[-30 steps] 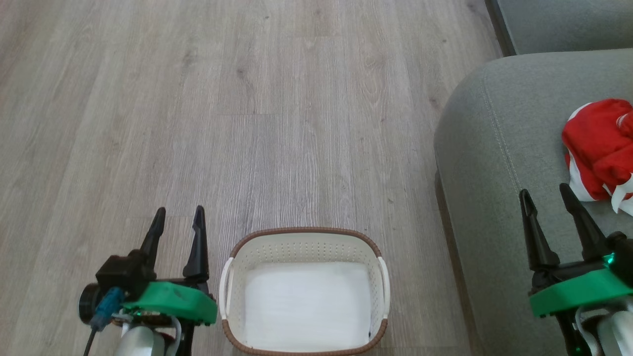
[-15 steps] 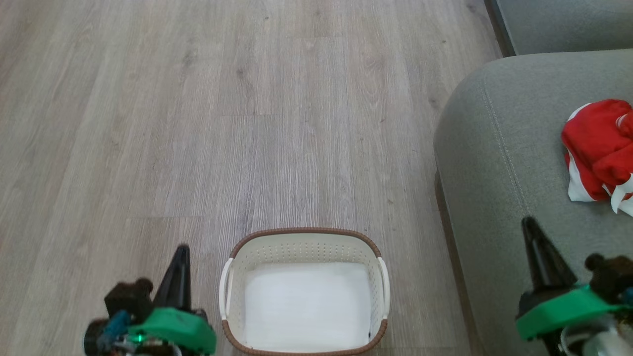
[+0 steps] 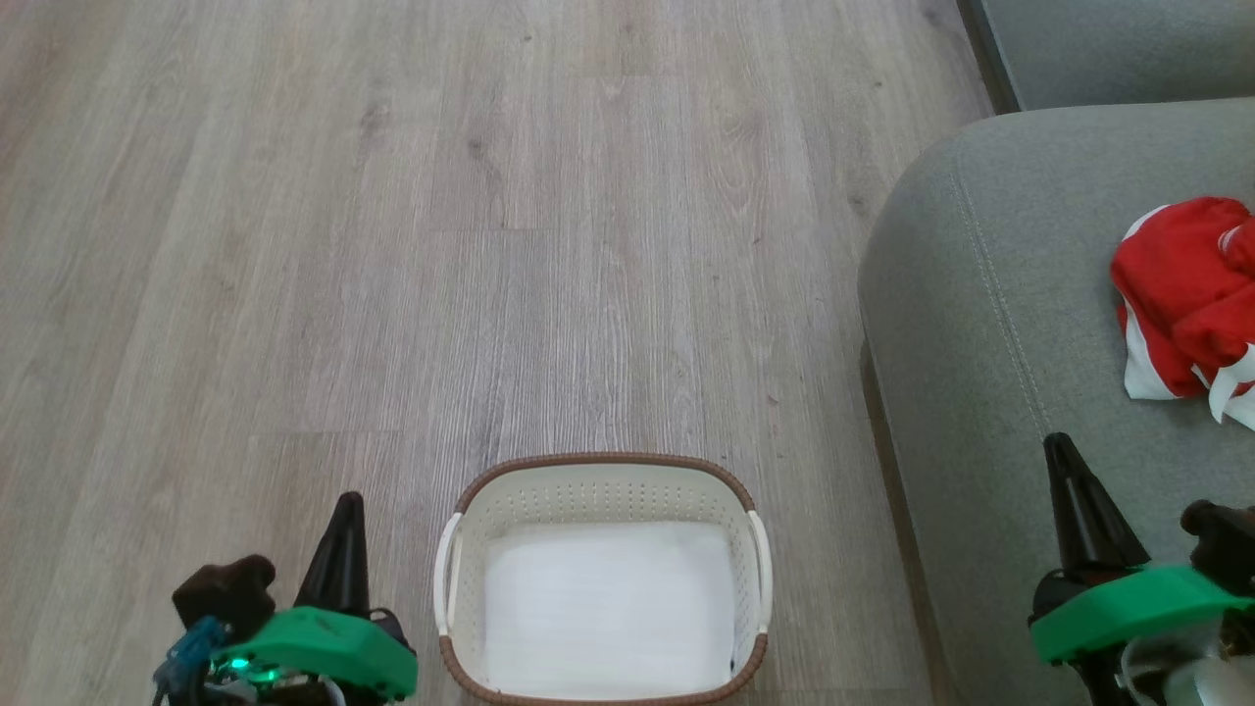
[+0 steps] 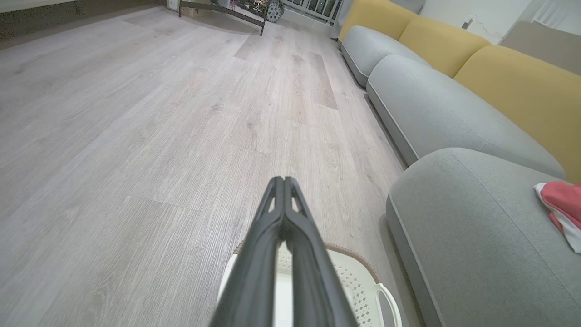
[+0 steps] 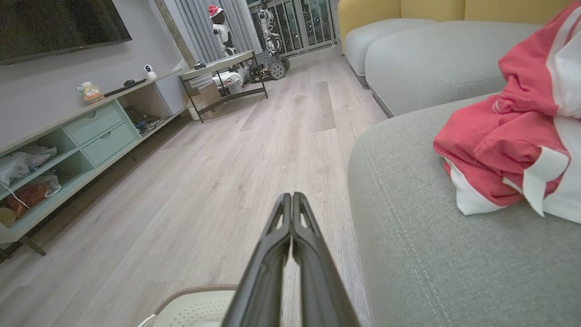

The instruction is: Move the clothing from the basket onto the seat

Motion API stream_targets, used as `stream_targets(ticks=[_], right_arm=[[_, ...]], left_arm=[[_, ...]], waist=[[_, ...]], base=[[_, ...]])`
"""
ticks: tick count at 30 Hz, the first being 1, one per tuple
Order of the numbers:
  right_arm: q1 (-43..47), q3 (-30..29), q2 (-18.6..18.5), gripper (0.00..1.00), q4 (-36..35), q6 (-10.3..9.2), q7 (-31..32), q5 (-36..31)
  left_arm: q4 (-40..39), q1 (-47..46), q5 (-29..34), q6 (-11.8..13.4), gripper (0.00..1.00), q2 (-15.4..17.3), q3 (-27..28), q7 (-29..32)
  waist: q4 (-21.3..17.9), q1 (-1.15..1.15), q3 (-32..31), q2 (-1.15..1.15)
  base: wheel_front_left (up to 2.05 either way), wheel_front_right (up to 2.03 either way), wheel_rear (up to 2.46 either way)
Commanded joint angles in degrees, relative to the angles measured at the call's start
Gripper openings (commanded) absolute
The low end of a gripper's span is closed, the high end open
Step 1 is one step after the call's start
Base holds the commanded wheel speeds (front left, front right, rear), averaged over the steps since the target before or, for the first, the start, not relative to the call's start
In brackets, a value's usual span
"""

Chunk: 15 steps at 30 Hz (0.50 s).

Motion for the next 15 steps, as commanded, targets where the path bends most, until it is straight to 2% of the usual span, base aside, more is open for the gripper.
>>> stream_targets(ticks=[1, 15], right_arm=[[-2.3, -0.7, -0.3, 0.0, -1.6, 0.01, 0.3, 1.5], [-3.2, -1.7, 1.1, 0.0, -0.7, 0.01, 2.5, 9.5]], left_arm=[[-2.0, -3.0, -1.5, -0.4, 0.0, 0.0, 1.1, 0.4], [-2.1, -3.5, -10.4, -1.1, 0.0, 0.1, 2.7, 2.7]], waist=[[0.0, 0.0, 0.0, 0.0], [-0.1, 0.0, -0.1, 0.0]], base=[[0.0, 0.0, 0.0], [0.0, 0.0, 0.0]])
